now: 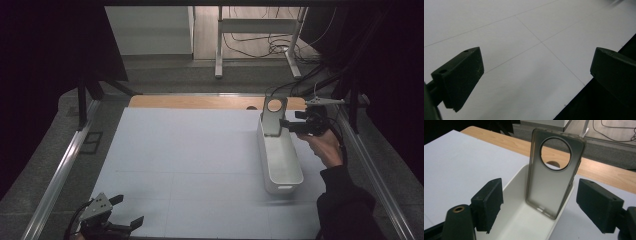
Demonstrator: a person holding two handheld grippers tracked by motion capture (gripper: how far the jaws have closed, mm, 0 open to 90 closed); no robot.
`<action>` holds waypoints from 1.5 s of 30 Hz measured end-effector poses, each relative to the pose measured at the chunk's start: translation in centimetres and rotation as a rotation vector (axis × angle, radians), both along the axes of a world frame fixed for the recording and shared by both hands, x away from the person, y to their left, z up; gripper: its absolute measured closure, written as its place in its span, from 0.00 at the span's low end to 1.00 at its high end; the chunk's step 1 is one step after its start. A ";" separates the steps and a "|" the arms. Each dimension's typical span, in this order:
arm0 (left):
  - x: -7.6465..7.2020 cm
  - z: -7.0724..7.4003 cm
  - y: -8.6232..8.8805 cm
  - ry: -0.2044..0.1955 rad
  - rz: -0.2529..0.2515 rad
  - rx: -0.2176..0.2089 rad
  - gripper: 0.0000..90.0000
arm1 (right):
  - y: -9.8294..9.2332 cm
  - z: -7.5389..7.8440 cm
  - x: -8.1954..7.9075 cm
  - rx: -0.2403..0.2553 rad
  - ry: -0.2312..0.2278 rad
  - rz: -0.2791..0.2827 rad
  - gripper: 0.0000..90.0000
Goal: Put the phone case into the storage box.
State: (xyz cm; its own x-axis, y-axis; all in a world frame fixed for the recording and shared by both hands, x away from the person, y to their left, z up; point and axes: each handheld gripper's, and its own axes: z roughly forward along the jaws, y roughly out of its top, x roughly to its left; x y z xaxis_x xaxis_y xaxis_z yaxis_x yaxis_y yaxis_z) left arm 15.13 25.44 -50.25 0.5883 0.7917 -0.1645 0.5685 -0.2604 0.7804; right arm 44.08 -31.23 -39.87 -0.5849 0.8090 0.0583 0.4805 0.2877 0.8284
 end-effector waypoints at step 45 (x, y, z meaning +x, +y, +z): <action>0.1 0.0 0.0 0.010 -0.001 0.005 0.00 | 1.9 -1.0 -11.7 -0.077 0.083 0.022 0.00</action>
